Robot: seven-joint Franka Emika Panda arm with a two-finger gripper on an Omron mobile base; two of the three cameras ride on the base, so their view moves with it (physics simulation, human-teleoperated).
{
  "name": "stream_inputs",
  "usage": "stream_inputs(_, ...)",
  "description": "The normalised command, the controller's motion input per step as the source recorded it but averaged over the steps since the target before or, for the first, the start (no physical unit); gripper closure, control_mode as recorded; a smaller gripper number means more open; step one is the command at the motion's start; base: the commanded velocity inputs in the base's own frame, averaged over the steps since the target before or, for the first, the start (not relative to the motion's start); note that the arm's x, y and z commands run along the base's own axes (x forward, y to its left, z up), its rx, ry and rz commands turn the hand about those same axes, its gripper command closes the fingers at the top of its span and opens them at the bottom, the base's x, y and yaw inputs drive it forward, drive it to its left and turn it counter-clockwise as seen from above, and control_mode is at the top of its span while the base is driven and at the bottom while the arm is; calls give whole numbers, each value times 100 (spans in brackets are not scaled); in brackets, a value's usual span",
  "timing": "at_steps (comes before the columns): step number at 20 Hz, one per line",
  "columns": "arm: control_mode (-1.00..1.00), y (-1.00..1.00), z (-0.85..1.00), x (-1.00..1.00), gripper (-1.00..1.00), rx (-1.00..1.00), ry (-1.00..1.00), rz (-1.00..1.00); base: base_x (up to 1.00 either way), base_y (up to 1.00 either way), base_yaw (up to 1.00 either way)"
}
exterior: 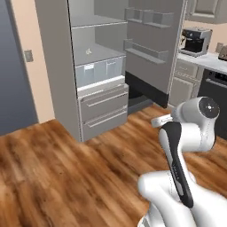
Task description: Take the cheese, chicken drumstick, and garlic from the fridge and place them on the plate on the dining counter to create an appetizer plate.
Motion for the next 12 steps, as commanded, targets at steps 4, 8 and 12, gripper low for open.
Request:
stream_inputs(4, 100, 0, 0, 0, -100, 0, 0, 0, 100, -10, 1)
stream_inputs(8, 100, 0, 0, 0, -100, 0, 0, 0, 100, -24, 1)
stream_inputs(12, 100, 0, 0, 0, -100, 0, 0, 0, 100, -54, 0)
